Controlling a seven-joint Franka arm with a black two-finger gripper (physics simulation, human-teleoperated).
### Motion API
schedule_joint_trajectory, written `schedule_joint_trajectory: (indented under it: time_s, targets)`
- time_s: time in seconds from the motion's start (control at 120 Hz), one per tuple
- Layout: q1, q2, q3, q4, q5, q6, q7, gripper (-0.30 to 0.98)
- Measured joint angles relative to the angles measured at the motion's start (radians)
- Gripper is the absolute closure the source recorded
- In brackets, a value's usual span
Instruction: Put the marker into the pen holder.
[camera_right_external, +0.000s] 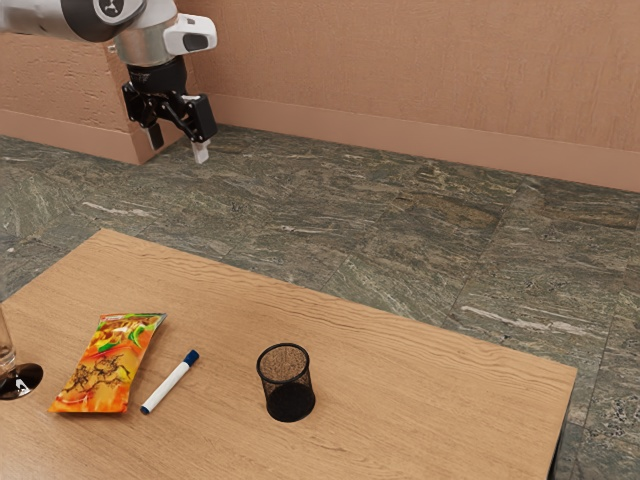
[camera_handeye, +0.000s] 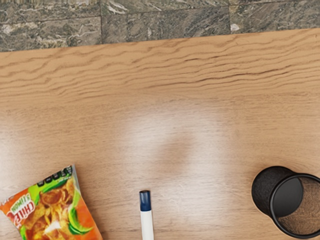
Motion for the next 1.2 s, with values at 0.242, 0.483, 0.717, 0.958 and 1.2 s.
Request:
schedule_joint_trajectory:
  time_s: [0.242, 0.483, 0.717, 0.958, 1.2]
  targets:
    - [0.000, 0.000, 0.002, 0.000, -0.010, 0.000, 0.008, 0.00]
    - [-0.021, -0.025, 0.021, -0.182, -0.006, 0.044, 0.002, 0.00]
    - [-0.089, 0.054, 0.121, -0.638, -0.034, 0.396, 0.023, 0.00]
    - [-0.038, 0.078, 0.125, -0.733, -0.044, 0.602, 0.041, 0.00]
    - [-0.068, 0.119, 0.125, -0.823, -0.061, 0.753, 0.056, 0.02]
